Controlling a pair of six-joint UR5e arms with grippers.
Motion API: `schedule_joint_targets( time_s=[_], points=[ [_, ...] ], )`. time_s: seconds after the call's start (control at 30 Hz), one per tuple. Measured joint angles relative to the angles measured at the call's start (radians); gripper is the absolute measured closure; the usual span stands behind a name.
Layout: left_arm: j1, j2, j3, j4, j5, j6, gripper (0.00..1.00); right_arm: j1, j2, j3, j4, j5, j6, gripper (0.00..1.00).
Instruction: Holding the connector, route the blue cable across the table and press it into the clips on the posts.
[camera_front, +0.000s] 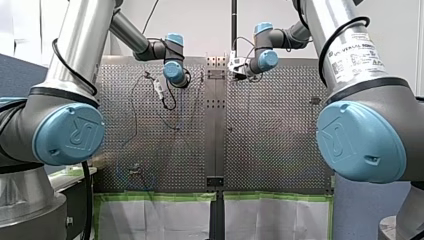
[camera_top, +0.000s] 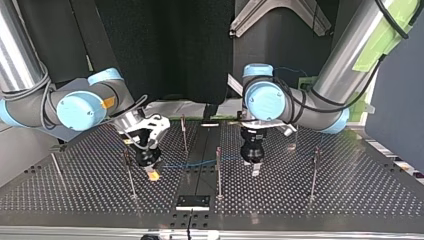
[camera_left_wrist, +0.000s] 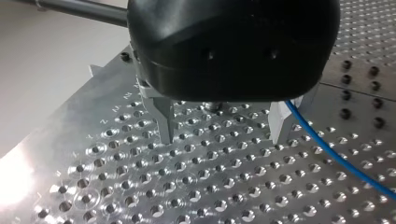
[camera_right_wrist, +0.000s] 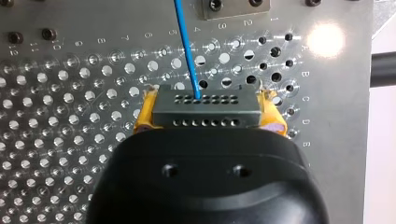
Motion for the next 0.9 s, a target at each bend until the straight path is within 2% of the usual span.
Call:
schedule_joint_targets(
  time_s=[0.13, 0.53, 0.73, 0.9],
  points=[
    [-0.018, 0.023, -0.009, -0.033, -0.010, 0.001, 0.00, 0.000, 0.000, 0.000, 0.002, 0.000, 0.000, 1.00],
    [-0.073, 0.133, -0.098, -0.137, 0.015, -0.007, 0.00, 0.000, 0.000, 0.000, 0.003, -0.001, 0.001, 1.00],
    [-0.102, 0.185, -0.134, -0.142, 0.016, -0.007, 0.00, 0.000, 0.000, 0.000, 0.003, -0.001, 0.003, 1.00],
    [-0.136, 0.223, -0.135, -0.117, -0.007, -0.006, 0.00, 0.000, 0.000, 0.000, 0.005, -0.001, 0.003, 1.00]
  ],
)
